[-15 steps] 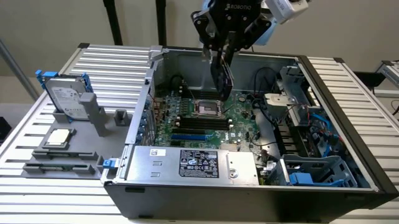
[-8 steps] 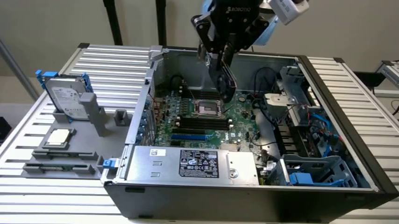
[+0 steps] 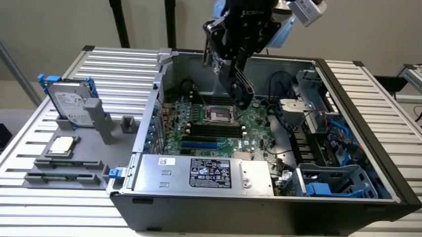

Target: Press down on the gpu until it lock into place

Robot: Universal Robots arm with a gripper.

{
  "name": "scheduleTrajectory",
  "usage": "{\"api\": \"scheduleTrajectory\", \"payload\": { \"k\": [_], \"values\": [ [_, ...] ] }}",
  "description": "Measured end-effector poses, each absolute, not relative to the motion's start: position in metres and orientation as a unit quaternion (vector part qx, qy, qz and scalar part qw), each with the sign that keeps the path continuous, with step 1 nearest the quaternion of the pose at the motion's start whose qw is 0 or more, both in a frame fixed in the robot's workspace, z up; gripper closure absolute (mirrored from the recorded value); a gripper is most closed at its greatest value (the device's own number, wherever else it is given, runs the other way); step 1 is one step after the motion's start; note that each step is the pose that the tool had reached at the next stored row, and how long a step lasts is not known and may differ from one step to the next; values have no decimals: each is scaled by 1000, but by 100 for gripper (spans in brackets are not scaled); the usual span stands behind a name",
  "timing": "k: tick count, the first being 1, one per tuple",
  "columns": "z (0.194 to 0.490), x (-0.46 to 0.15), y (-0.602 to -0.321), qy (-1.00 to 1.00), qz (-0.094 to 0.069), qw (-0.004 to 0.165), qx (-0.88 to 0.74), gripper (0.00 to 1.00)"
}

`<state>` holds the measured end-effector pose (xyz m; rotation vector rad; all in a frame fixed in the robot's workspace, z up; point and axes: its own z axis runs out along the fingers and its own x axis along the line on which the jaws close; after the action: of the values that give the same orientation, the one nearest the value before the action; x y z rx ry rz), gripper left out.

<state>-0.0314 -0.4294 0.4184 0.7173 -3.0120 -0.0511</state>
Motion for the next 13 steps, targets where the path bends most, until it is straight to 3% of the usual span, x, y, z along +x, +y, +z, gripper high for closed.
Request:
{"api": "scheduleTrajectory", "payload": {
  "k": [13],
  "values": [
    [413, -31, -429, -938, -13, 22, 344, 74]
  ]
}}
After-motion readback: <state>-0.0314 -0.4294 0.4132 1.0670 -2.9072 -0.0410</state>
